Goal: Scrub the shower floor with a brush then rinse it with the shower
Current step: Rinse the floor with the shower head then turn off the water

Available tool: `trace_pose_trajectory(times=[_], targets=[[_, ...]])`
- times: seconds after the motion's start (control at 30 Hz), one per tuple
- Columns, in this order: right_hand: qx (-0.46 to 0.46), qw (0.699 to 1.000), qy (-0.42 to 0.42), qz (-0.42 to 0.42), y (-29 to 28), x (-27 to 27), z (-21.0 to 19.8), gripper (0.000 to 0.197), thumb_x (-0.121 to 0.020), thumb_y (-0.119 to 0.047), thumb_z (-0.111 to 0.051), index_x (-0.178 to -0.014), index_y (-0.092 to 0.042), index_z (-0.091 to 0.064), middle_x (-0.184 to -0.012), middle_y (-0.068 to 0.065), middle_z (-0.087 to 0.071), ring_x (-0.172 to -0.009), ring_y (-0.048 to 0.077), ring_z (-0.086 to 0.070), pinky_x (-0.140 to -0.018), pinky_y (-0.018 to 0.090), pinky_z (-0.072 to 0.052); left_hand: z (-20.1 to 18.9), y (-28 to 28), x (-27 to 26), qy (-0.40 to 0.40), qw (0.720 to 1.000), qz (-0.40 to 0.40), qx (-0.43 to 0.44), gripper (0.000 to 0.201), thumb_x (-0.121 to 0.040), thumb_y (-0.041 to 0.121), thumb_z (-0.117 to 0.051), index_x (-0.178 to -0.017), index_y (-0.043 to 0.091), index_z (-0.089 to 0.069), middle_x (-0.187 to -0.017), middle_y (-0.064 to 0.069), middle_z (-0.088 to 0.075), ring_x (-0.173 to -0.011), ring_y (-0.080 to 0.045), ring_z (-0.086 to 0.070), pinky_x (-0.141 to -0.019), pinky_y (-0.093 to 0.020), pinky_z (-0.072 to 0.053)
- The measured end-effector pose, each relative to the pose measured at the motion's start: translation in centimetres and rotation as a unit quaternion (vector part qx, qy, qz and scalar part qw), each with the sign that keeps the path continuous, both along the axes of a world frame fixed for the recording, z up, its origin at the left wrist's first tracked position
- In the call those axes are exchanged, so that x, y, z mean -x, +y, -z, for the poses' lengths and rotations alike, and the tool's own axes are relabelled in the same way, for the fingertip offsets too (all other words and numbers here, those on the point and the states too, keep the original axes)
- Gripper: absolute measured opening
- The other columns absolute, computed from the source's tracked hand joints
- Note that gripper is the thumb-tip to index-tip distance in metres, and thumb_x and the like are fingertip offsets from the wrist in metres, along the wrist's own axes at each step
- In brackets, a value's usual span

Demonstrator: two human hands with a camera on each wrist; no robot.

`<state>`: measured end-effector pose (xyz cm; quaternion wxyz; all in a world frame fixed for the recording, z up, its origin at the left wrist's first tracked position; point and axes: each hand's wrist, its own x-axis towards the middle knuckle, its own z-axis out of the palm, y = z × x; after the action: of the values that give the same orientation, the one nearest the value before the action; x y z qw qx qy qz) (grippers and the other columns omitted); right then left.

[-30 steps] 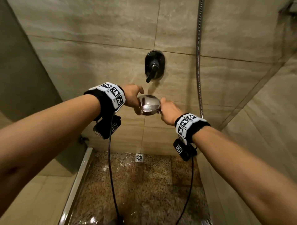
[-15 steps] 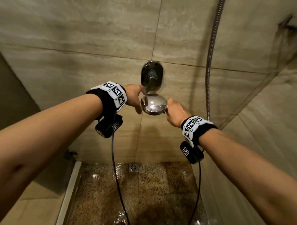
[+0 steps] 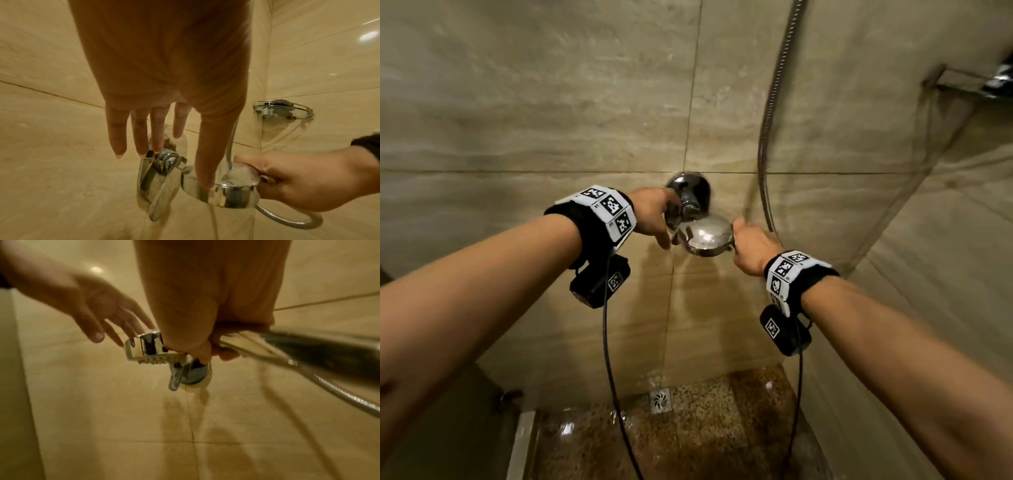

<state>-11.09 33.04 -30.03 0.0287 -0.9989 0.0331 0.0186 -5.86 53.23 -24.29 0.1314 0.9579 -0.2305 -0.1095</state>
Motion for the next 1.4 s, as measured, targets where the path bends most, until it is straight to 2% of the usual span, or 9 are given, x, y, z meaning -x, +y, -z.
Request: trace_pose_trajectory(times=[0.23,0.37,0.57,0.7,0.8,1.07,1.17,1.27,1.4], targets=[[-0.046,0.996,-0.078,0.002,-1.6,-0.2,-3.3,0.034,-0.086,-0.007,-0.053,-0.117,-0.009,-0.04,-0.118,0.015,-0.054,-0.11,0.035,-0.055,-0.095,0.048,-0.045,-2.3,-1.2,0.2,-0.014,1.0,0.02,0.018,0.077,-0.067,0.017,-0.084,-0.133,0.02,-0.044,-0.118,0.001,-0.058,-0.106,-0.019,-0.055,-0.082,-0.025,-0.043],[-0.048,0.994,-0.095,-0.038,-3.3,-0.3,-6.7,0.034,-0.086,-0.01,-0.053,-0.118,-0.01,-0.041,-0.118,0.016,-0.058,-0.112,0.036,-0.057,-0.094,0.047,-0.046,-4.8,-3.2,0.7,-0.05,0.998,0.018,0.024,0.085,-0.066,0.018,-0.084,-0.138,0.018,-0.038,-0.128,-0.006,-0.057,-0.114,-0.025,-0.054,-0.091,-0.031,-0.047],[-0.089,0.989,-0.082,-0.086,-5.9,-0.3,-11.8,0.022,-0.094,-0.014,-0.051,-0.116,-0.01,-0.047,-0.115,0.015,-0.061,-0.105,0.032,-0.057,-0.073,0.026,-0.036,-9.3,-5.8,1.4,-0.1,0.992,0.047,0.055,0.082,-0.072,0.008,-0.077,-0.141,0.023,-0.036,-0.133,-0.004,-0.053,-0.117,-0.023,-0.052,-0.095,-0.032,-0.046],[-0.162,0.978,-0.08,-0.101,-7.7,-0.9,-14.6,0.016,-0.092,-0.015,-0.061,-0.107,-0.017,-0.055,-0.103,0.005,-0.062,-0.097,0.023,-0.059,-0.076,0.026,-0.043,-12.3,-6.6,1.4,-0.139,0.985,0.068,0.073,0.072,-0.075,-0.001,-0.07,-0.135,0.029,-0.045,-0.129,0.003,-0.056,-0.113,-0.016,-0.055,-0.088,-0.027,-0.047],[-0.188,0.97,-0.082,-0.127,-8.9,-1.1,-16.7,0.018,-0.088,-0.015,-0.068,-0.104,-0.018,-0.06,-0.102,0.004,-0.065,-0.098,0.021,-0.061,-0.086,0.032,-0.051,-14.6,-7.0,1.6,-0.158,0.98,0.071,0.101,0.067,-0.079,-0.006,-0.064,-0.134,0.028,-0.047,-0.13,0.004,-0.055,-0.114,-0.012,-0.055,-0.089,-0.028,-0.05],[-0.2,0.947,-0.17,-0.183,-10.7,-1.2,-23.1,0.026,-0.084,-0.02,-0.074,-0.108,-0.012,-0.065,-0.111,0.007,-0.068,-0.104,0.023,-0.062,-0.095,0.039,-0.049,-19.3,-9.2,2.1,-0.135,0.961,0.063,0.234,0.043,-0.081,0.005,-0.071,-0.12,0.013,-0.057,-0.112,-0.003,-0.064,-0.095,-0.015,-0.067,-0.082,-0.035,-0.057],[-0.253,0.926,-0.213,-0.182,-11.0,-1.0,-26.0,0.031,-0.081,-0.021,-0.077,-0.11,-0.013,-0.068,-0.108,0.004,-0.069,-0.103,0.021,-0.063,-0.094,0.037,-0.051,-20.8,-10.3,1.9,-0.11,0.95,0.068,0.283,0.042,-0.081,0.01,-0.071,-0.118,0.017,-0.055,-0.114,-0.002,-0.061,-0.095,-0.016,-0.065,-0.074,-0.036,-0.06],[-0.287,0.903,-0.259,-0.188,-11.3,-0.9,-28.3,0.035,-0.08,-0.018,-0.078,-0.112,-0.011,-0.067,-0.105,0.003,-0.069,-0.1,0.017,-0.064,-0.086,0.029,-0.054,-22.2,-11.3,1.4,-0.1,0.938,0.071,0.325,0.042,-0.083,0.012,-0.071,-0.118,0.025,-0.052,-0.112,-0.002,-0.062,-0.094,-0.014,-0.065,-0.075,-0.037,-0.06],[-0.375,0.86,-0.268,-0.217,-11.5,-0.7,-31.0,0.045,-0.082,0.001,-0.071,-0.123,-0.009,-0.057,-0.104,0.001,-0.066,-0.088,0.004,-0.065,-0.066,0.011,-0.052,-24.3,-12.6,0.2,-0.118,0.94,0.082,0.309,0.057,-0.081,0.018,-0.073,-0.131,0.017,-0.049,-0.116,-0.002,-0.06,-0.098,-0.016,-0.064,-0.073,-0.037,-0.06]])
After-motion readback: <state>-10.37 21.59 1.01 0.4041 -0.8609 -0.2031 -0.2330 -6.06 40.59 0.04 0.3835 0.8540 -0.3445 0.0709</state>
